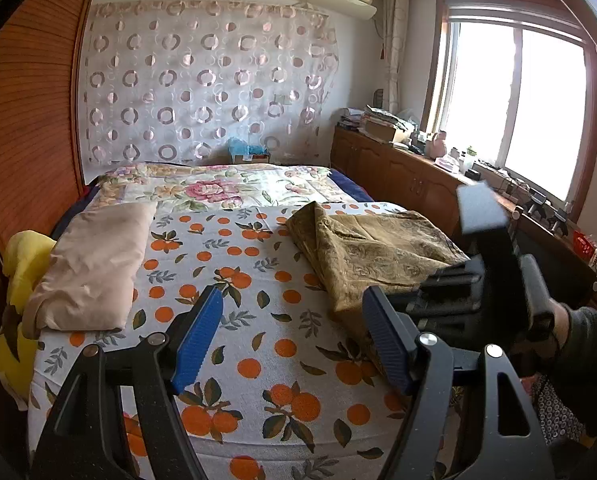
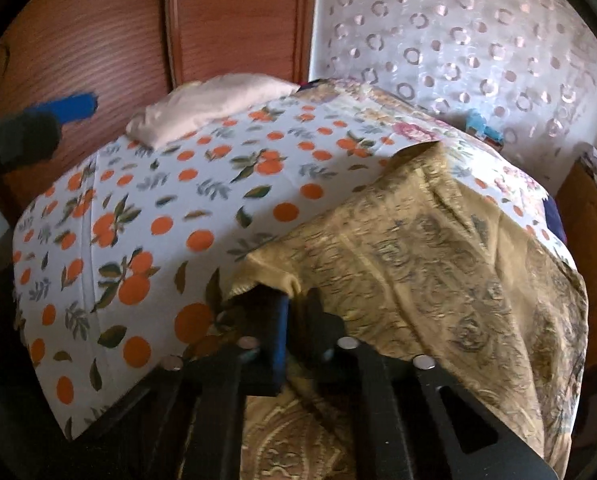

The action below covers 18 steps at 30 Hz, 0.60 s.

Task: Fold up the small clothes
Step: 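Grasp the folded shirt edge with the right gripper, then lift the shirt edge with the right gripper and fold it over the bundle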

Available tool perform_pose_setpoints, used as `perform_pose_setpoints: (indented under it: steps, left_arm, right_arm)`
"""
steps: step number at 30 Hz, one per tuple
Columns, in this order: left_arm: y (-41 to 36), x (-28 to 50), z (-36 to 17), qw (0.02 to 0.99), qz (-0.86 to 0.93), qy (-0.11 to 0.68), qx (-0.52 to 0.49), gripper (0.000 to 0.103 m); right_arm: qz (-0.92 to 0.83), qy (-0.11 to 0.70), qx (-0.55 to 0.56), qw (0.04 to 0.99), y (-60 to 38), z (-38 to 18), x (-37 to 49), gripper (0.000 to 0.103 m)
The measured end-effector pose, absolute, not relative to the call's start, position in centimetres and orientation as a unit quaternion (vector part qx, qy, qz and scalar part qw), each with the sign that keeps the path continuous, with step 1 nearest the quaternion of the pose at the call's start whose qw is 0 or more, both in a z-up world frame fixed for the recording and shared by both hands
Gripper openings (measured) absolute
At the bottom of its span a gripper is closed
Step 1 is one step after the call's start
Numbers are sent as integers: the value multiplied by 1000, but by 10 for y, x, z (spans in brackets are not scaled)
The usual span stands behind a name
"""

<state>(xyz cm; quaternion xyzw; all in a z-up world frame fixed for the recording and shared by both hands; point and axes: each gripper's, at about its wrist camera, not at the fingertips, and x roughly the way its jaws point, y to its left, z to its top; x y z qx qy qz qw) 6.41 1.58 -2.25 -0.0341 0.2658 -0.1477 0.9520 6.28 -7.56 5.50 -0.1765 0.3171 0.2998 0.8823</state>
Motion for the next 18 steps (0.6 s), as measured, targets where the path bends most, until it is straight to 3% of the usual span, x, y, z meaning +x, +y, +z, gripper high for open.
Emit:
perform_pose_setpoints:
  steps: [10, 18]
  left_arm:
    - [7, 63, -25, 949, -158, 271, -29, 73]
    - [3, 61, -25, 948, -163, 274, -25, 73]
  right_arm:
    - [219, 235, -115, 940, -145, 134, 92, 3]
    - [110, 254, -82, 958, -199, 156, 166, 3]
